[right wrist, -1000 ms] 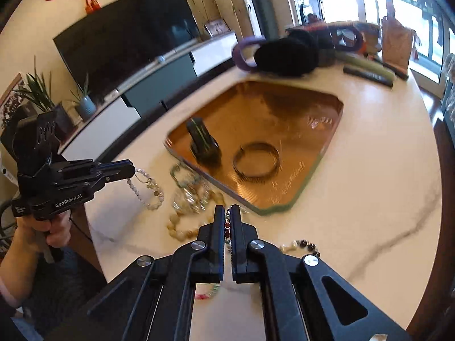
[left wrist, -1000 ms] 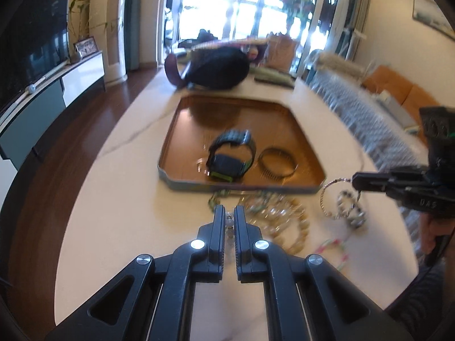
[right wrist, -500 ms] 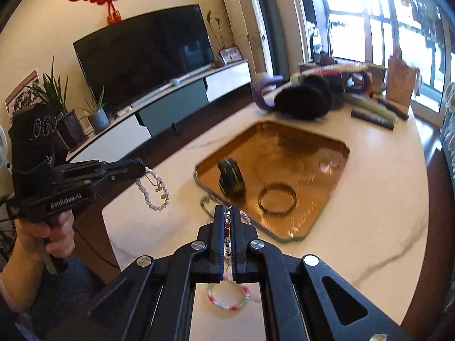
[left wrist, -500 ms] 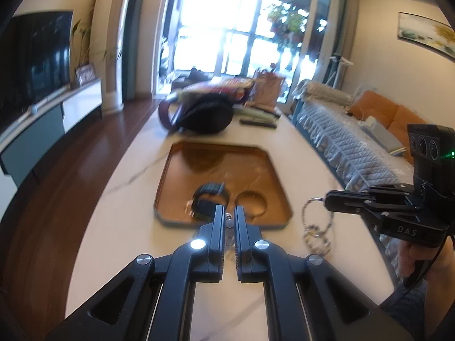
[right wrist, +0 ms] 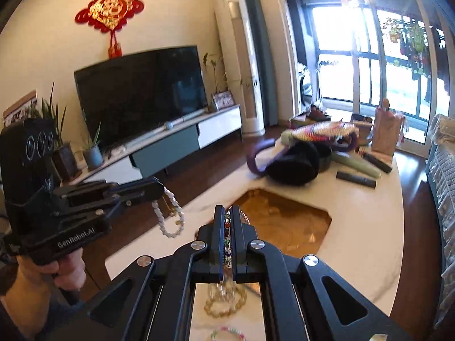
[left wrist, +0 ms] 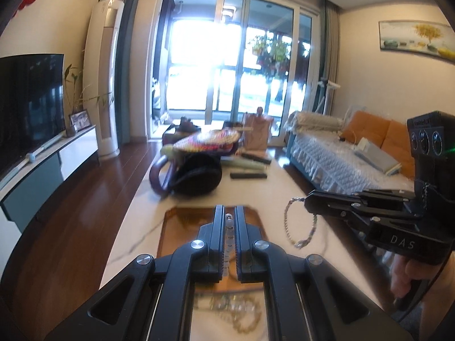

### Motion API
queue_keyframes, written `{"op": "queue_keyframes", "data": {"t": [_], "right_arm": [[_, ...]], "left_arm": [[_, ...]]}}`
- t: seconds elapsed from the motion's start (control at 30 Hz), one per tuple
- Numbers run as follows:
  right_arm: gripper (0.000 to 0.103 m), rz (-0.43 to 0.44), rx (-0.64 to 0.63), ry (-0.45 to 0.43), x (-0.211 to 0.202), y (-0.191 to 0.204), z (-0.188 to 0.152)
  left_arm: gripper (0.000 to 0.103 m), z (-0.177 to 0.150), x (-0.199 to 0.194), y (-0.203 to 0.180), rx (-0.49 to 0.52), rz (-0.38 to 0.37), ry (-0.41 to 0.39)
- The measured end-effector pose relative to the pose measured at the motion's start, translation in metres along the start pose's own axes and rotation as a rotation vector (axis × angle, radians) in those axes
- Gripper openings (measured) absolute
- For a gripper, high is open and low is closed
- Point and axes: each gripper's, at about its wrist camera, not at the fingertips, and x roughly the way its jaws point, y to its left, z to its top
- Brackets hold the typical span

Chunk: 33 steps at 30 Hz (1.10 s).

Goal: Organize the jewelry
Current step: 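Carry the white bead bracelet with the left gripper while the right carries the chain bracelet into the tray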

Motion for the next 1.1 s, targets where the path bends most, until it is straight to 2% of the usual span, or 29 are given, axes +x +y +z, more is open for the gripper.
{"op": "queue_keyframes", "data": {"t": [0.1, 0.27, 0.43, 0.6, 0.67, 0.73, 0.9, 1.0, 1.1], "right_arm": [[0.004, -0.021, 0.003, -0.036, 0.004, -0.004, 0.014], [0.004, -0.032, 0.026, -0.039, 0.036, -0.023, 0.021], [0.004, -0.054, 0.068, 0.037, 0.083, -0.053, 0.005], [0.004, -0.072, 0.106, 0.132, 0.130, -0.079, -0.020], [0.004, -0.074, 0.128, 0.173, 0.145, -0.089, -0.032], [0.004, -0.090, 0.149, 0.218, 0.160, -0.101, -0.048], [0.004, -0.126, 0.183, 0.305, 0.186, -0.120, -0.074], [0.004, -0.140, 0.196, 0.336, 0.194, -0.126, -0.084], [0.004, -0.195, 0.172, 0.367, 0.199, -0.127, -0.090]], "left_arm": [[0.006, 0.014, 0.013, 0.012, -0.040, -0.028, -0.037], [0.006, 0.018, 0.064, 0.035, -0.125, -0.078, -0.026], [0.006, -0.002, 0.127, 0.069, -0.242, -0.103, 0.042], [0.006, -0.036, 0.172, 0.100, -0.374, -0.141, 0.122], [0.006, -0.050, 0.189, 0.112, -0.411, -0.132, 0.160], [0.006, -0.064, 0.205, 0.125, -0.470, -0.168, 0.204], [0.006, -0.100, 0.230, 0.145, -0.551, -0.092, 0.313], [0.006, -0.112, 0.234, 0.144, -0.548, -0.061, 0.366], [0.006, -0.114, 0.227, 0.140, -0.530, -0.028, 0.383]]}}
